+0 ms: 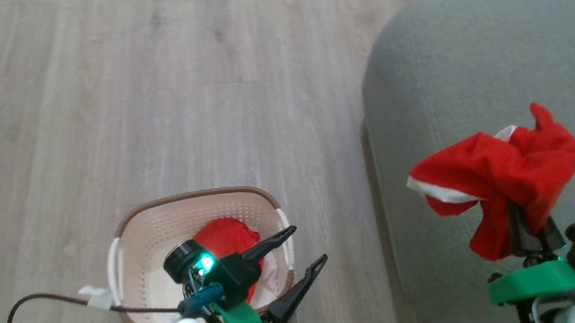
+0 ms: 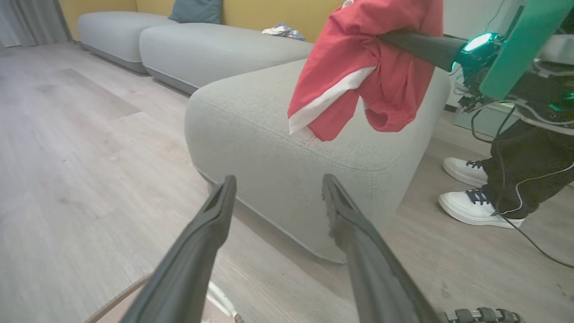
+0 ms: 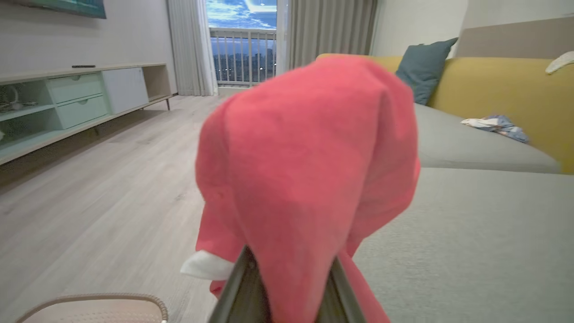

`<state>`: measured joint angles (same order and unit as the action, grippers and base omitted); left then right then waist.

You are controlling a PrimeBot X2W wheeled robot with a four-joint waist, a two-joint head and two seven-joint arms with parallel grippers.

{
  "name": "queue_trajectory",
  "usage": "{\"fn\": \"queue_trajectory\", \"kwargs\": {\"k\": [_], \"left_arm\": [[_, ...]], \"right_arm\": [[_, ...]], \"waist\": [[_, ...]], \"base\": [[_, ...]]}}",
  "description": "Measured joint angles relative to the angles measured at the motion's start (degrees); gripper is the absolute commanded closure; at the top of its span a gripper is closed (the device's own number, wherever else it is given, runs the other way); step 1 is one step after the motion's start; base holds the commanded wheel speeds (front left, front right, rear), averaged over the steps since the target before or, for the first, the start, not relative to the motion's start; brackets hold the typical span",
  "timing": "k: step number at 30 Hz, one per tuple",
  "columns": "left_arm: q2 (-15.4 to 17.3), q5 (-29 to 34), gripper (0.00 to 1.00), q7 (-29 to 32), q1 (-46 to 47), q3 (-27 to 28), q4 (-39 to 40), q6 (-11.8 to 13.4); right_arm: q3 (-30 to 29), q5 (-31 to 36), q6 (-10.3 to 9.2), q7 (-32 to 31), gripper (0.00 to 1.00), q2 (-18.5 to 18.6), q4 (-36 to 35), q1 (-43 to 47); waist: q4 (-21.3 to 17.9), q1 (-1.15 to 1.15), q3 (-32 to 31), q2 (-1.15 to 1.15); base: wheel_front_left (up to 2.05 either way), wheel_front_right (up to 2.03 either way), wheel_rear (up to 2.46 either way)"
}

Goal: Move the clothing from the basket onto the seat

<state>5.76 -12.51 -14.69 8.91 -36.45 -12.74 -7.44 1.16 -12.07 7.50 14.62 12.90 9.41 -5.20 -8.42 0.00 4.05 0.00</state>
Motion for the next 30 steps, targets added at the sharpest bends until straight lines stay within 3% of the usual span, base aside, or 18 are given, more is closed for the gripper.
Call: {"fn": "queue_trajectory", "kwargs": {"k": [23, 30], "left_arm": [[0.43, 0.98, 0.00, 0.00, 6.23, -4.53, -0.80, 0.00], [0.79, 0.19, 0.00, 0.00, 9.33, -8.17, -1.76, 0.00]], "right_arm": [[-4.85, 0.08, 0.00, 0.00, 1.00, -2.57, -1.49, -1.55], [-8.00, 0.09, 0.00, 0.00, 1.00, -3.88, -2.74, -1.42]], "waist": [[-20.52, 0.00, 6.53, 0.00], [-22.63, 0.00, 8.86, 0.00]], "base": [[0.00, 0.00, 0.00], [0.00, 0.00, 0.00]]}}
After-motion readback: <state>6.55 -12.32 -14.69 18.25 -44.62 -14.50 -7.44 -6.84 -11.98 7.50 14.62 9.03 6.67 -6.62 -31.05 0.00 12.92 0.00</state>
